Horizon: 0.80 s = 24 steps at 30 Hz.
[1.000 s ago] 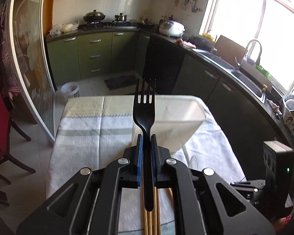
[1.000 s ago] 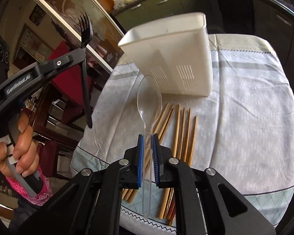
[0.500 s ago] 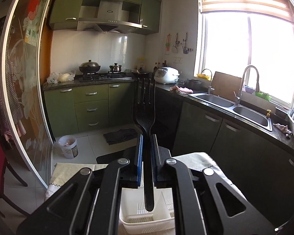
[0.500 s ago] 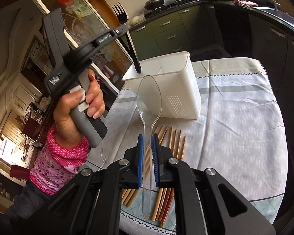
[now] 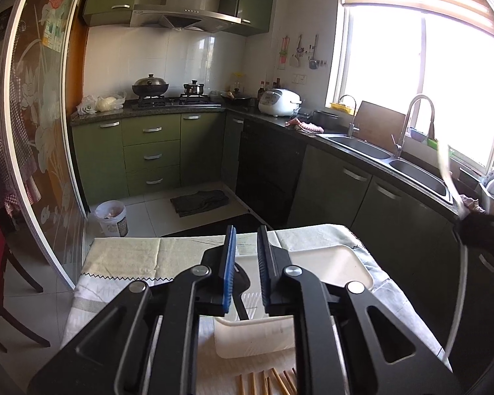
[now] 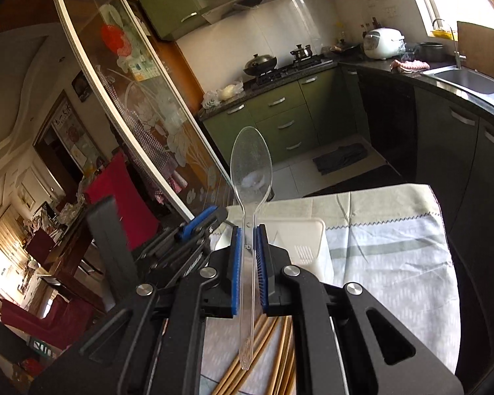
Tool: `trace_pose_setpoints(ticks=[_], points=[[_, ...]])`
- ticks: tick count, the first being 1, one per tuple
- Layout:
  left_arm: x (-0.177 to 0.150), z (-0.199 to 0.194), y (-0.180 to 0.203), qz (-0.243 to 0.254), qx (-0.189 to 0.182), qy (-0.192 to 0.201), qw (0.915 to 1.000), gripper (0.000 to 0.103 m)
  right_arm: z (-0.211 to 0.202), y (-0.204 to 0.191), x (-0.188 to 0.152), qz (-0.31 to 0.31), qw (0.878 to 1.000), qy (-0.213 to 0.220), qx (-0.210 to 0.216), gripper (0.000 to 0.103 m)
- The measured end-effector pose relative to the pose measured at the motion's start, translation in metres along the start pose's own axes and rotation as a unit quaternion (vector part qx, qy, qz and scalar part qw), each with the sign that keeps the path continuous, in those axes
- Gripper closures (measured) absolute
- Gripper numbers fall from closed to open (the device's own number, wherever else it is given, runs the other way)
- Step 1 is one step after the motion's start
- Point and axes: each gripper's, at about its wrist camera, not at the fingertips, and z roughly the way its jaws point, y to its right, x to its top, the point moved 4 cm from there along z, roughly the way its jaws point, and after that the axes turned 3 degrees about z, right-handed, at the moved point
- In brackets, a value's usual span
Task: Organize utensils
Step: 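Drop the fork into the white caddy with the left gripper while the right gripper carries the spoon over it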
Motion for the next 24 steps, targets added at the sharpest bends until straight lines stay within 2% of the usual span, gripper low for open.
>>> trace_pose_setpoints(ticks=[5,8,10,13,16,24], points=[[-0.008,-0.032,-0.012,-0.007,-0.004,0.004,1.0,0.086,0.023,-0.011,0.043,-0.015,0.997,0.064,-0.039,0.093],[-0.015,-0.047,-0.017,-0.007,-0.006,0.001,1.0,0.084,0.045,-0.001,0.058,-0.021,0.991,0.105,-0.079,0.093],[-0.019,-0.056,-0.021,-0.003,-0.005,0.002,1.0,0.082,0.06,0.009,0.061,-0.022,0.988,0.117,-0.103,0.093],[-0.025,-0.066,-0.024,0.004,-0.001,0.002,1.0,0.08,0.083,0.027,0.053,-0.024,0.985,0.115,-0.123,0.093],[-0.029,-0.071,-0.027,0.005,-0.005,-0.002,1.0,0.08,0.096,0.035,0.037,-0.031,0.987,0.104,-0.122,0.093],[-0.047,-0.061,-0.02,0.007,-0.011,-0.041,0.9991,0.08,0.1,0.033,-0.017,-0.077,0.985,0.08,-0.132,0.091]])
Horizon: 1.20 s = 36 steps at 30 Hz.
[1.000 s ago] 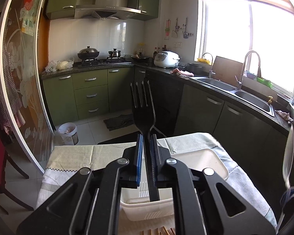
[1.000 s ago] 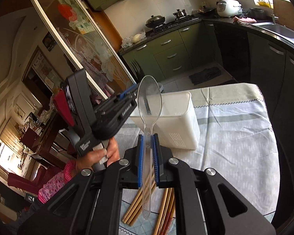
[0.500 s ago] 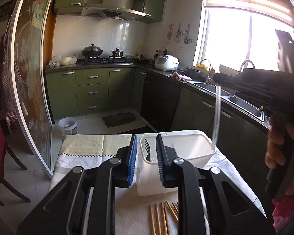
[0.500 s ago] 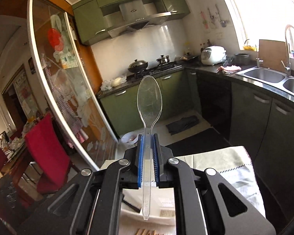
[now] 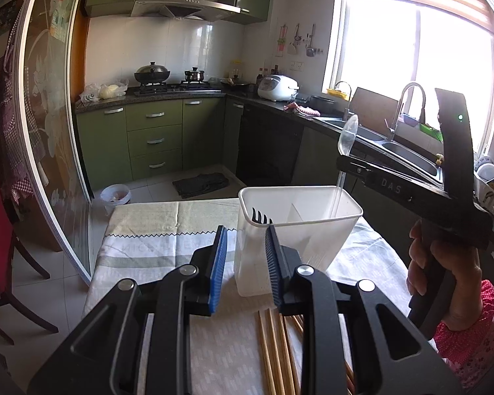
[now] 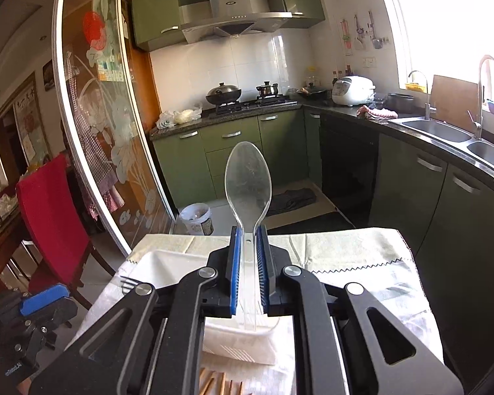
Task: Organize utensils
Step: 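Drop the fork into the white caddy with the left gripper while the right gripper carries the spoon over it, then grasp a wooden chopstick with the left gripper while the right gripper grasps another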
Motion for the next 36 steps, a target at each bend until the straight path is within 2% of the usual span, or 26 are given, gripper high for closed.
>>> trace_pose_setpoints(ticks=[3,7,11,15,19,23,30,34,36], points=[[-0.01,0.007,0.004,0.002,-0.003,-0.027,0.9996,0.08,-0.003,0.003,-0.011,-0.009,1.0,-0.011,-0.002,0.091],[-0.027,0.02,0.008,0.001,-0.013,-0.085,0.9963,0.074,-0.019,0.008,-0.014,-0.014,1.0,-0.003,-0.001,0.077],[-0.048,0.037,0.016,0.004,-0.013,-0.149,0.9888,0.074,-0.029,0.009,-0.012,-0.024,1.0,-0.006,-0.002,0.076],[-0.071,0.058,0.017,-0.016,-0.019,-0.234,0.972,0.074,-0.053,0.014,-0.009,-0.01,1.0,0.003,0.013,0.073],[-0.096,0.079,0.015,-0.016,-0.008,-0.304,0.9526,0.074,-0.074,0.021,-0.019,-0.01,1.0,-0.011,0.02,0.072],[-0.11,0.092,0.017,-0.01,-0.011,-0.332,0.9431,0.079,-0.088,0.032,-0.039,-0.019,0.999,-0.034,0.016,0.072],[-0.117,0.105,0.031,0.009,-0.004,-0.352,0.936,0.081,-0.095,0.056,-0.067,-0.008,0.998,-0.066,0.011,0.072],[-0.123,0.109,0.034,0.015,0.002,-0.37,0.929,0.087,-0.093,0.064,-0.079,0.002,0.996,-0.088,0.017,0.072],[-0.124,0.11,0.036,0.022,0.01,-0.371,0.9282,0.091,-0.09,0.061,-0.084,-0.004,0.995,-0.101,0.017,0.072]])
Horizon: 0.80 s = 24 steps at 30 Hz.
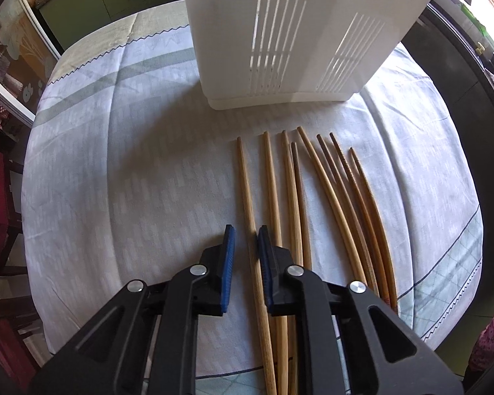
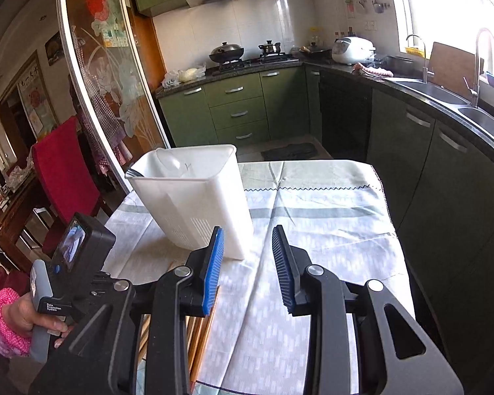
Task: Organize utensils
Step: 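Grasp a wooden chopstick with the left gripper while the right gripper grasps another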
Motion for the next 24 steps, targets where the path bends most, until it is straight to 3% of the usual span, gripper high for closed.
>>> trace_pose_setpoints(ticks=[2,5,11,16,21,24], points=[[-0.001,0.0,0.002,0.002,0.003,-0.004,1.0,0.096,0.009,-0.005,-0.007,-0.009,1.0,-0.027,-0.002,0.072],[-0.002,0.002,0.005,-0.001,0.004,-0.006,1.0,0.097,0.035,-0.015,-0.023,-0.017,0.995,-0.101,0.005,0.072],[-0.011,-0.022,-0.014,-0.017,0.011,0.032,0.9993,0.097,0.085,-0.026,-0.067,-0.023,0.973,-0.231,0.016,0.072],[-0.019,-0.062,-0.038,-0.031,0.034,0.095,0.9944,0.097,0.107,-0.031,-0.085,-0.024,0.962,-0.271,0.01,0.079],[-0.03,-0.097,-0.057,-0.049,0.042,0.149,0.9867,0.097,0.116,-0.035,-0.091,-0.021,0.959,-0.282,0.011,0.08],[-0.042,-0.113,-0.063,-0.054,0.047,0.179,0.9812,0.097,0.119,-0.04,-0.092,-0.031,0.957,-0.287,0.003,0.086]])
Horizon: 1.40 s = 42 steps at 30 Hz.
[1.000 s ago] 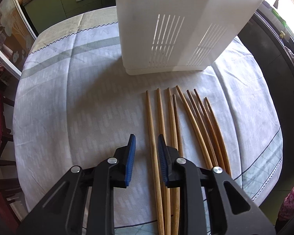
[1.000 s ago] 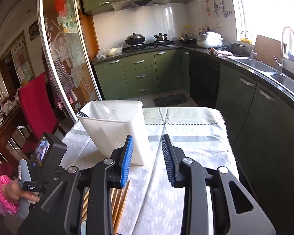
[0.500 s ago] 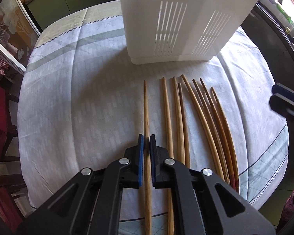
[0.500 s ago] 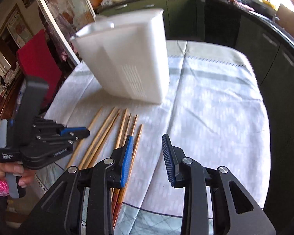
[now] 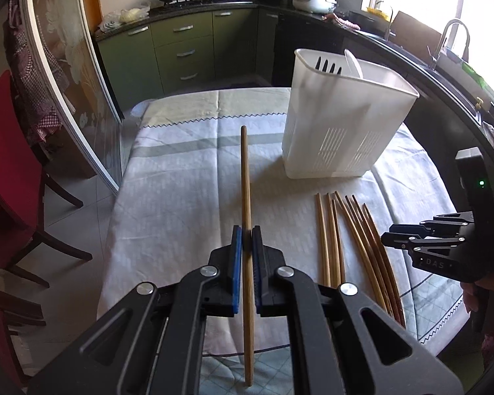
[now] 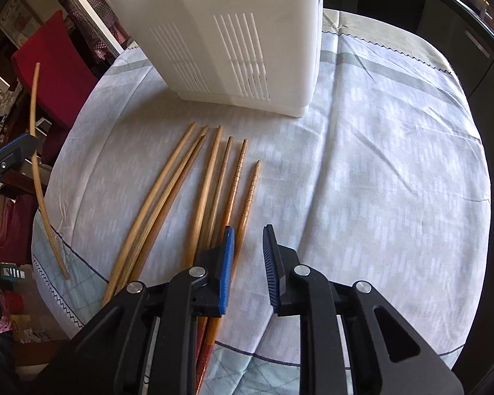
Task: Organize utensils
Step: 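Grasp a wooden chopstick with the left gripper while the right gripper grasps another, then lift the chopstick with the left gripper and drop it into the caddy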
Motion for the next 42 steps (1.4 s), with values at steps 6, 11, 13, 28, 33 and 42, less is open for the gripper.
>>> trace_pose_setpoints(ticks=[6,11,13,28,33,42], points=[[-0.009,-0.031,-0.007,-0.001,0.001,0.057,0.9984,0.097,0.009,-0.012,0.006,-0.005,1.0,-0.013,-0.012,0.088],[-0.018,-0.049,-0.008,0.0,0.005,0.091,0.9958,0.097,0.013,-0.022,0.013,-0.017,0.999,-0.015,-0.037,0.088],[-0.023,-0.054,-0.006,0.0,0.006,0.101,0.9948,0.097,0.015,-0.026,0.016,-0.026,0.998,-0.008,-0.058,0.093],[-0.032,-0.065,-0.006,0.003,-0.007,0.122,0.9926,0.097,-0.083,-0.012,0.022,0.022,0.99,0.138,0.011,0.096],[-0.032,-0.069,-0.006,0.004,-0.007,0.127,0.9918,0.097,-0.143,-0.009,0.004,0.016,0.974,0.225,0.016,0.096],[-0.031,-0.083,-0.008,-0.001,-0.015,0.15,0.9885,0.097,-0.195,-0.006,-0.059,-0.007,0.958,0.286,0.002,0.096]])
